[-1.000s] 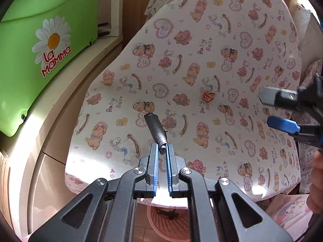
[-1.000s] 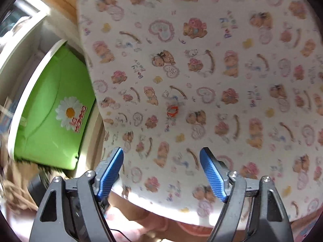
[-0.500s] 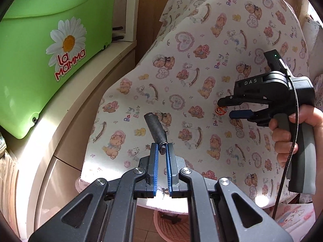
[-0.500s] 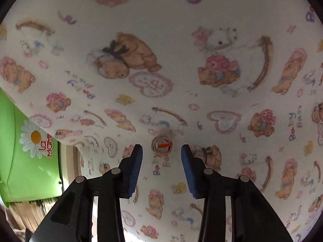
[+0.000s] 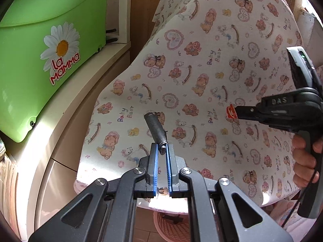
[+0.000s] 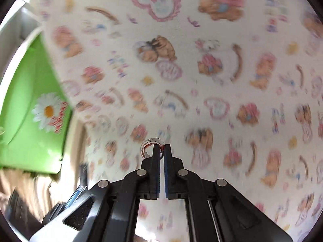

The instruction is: Collect trash

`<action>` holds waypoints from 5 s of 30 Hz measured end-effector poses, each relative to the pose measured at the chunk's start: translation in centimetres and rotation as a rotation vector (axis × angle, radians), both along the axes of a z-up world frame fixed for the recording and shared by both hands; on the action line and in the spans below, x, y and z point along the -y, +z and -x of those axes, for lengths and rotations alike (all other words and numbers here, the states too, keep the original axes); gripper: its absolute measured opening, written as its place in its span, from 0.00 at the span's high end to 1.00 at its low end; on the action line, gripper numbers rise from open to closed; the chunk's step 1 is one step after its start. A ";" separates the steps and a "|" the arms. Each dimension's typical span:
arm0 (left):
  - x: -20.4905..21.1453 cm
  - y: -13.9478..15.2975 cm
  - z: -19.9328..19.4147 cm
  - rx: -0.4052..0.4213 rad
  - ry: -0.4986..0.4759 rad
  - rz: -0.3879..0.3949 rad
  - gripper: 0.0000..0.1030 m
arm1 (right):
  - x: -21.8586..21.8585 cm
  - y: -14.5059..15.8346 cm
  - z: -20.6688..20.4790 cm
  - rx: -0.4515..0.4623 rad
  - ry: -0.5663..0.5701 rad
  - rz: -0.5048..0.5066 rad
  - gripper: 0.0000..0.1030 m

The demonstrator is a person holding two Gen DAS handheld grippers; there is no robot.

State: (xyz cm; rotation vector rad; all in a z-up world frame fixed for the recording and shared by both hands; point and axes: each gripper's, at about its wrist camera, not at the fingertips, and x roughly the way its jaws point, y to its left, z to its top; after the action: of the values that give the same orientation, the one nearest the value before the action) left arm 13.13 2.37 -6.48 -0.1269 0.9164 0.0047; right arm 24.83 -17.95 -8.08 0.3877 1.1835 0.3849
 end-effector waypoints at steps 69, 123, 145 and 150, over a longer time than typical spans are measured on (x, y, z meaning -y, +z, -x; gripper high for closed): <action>5.5 -17.3 7.6 -0.532 -0.048 0.257 0.93 | 1.9 -16.1 21.9 0.082 -0.041 0.403 0.96; 4.6 2.6 15.4 0.246 -0.084 -0.100 0.03 | 5.1 0.2 28.3 0.398 -0.117 0.415 0.01; 6.2 2.6 16.4 0.307 -0.101 -0.132 0.01 | 4.9 2.4 29.2 0.516 -0.144 0.497 0.00; 6.1 2.3 16.1 0.284 -0.105 -0.118 0.01 | 4.9 2.4 29.2 0.521 -0.141 0.494 0.00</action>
State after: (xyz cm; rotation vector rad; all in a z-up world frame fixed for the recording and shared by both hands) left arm -2.96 -3.68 -4.17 0.0305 0.6368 -0.0555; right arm -4.41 -22.82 -5.64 -0.0637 0.7000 0.0514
